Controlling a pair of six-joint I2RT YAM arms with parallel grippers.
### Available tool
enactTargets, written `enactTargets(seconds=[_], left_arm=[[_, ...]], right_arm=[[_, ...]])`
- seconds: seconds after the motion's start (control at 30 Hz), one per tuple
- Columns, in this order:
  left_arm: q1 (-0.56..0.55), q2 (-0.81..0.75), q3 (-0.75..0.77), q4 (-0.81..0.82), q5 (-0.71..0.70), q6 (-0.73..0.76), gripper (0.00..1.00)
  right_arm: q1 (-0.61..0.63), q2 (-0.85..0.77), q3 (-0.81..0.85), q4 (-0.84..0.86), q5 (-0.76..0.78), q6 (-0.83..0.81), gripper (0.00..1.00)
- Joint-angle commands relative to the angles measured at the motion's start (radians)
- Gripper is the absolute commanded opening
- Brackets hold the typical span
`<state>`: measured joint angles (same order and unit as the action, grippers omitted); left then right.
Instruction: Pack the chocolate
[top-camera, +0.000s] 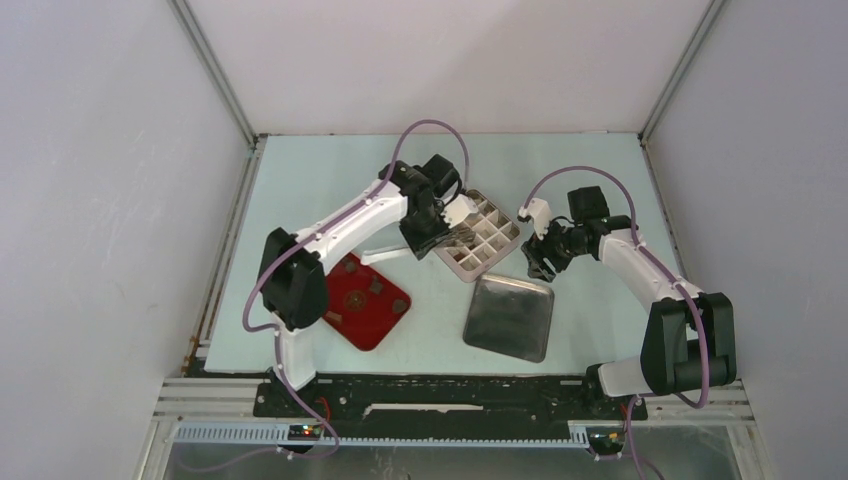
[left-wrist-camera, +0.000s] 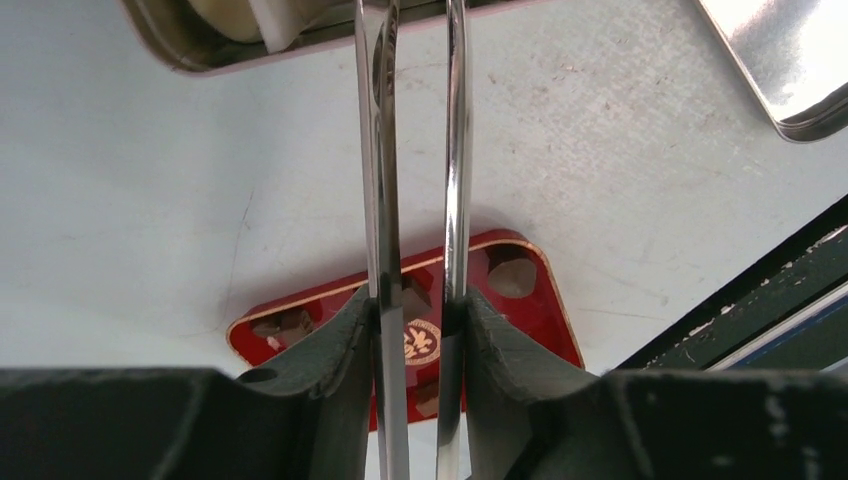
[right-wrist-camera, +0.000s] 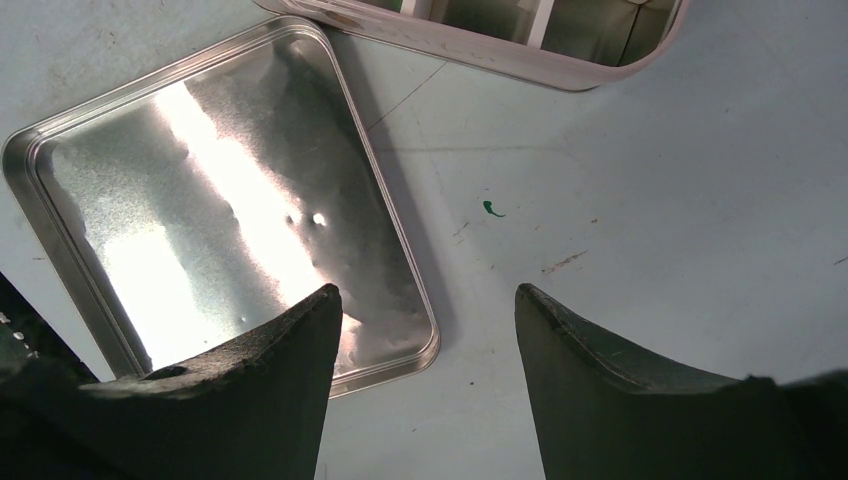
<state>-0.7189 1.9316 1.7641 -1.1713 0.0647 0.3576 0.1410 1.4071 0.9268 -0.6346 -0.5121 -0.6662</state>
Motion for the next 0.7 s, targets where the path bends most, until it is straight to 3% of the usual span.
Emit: enactTargets(seconds=[0.0,0.27,0.5,0.67], left_arm=[[-0.005,-0.155,-0.001,-0.036,-0.075,0.03,0.35],[0.028,-0.48,-0.373,-0.178,-0.268,0.202,0.34],[0.21,-0.732,-0.616,-0.313,-0.299,0.365,0.31],[0.242,-0.948,-0.779,-0.292,-0.333,0.574,0.32]], right_arm=[[-0.002,-0.007,0.024,-0.003,-0.026,-0.019,0.67],[0.031,-0.012,0.024,-0.008,-0.024,-0.027,0.67],[0.055,-0.01,0.024,-0.011,-0.018,-0.032,0.67],[0.077,-0.001,0.024,-0.011,-0.004,-0.035,0.67]])
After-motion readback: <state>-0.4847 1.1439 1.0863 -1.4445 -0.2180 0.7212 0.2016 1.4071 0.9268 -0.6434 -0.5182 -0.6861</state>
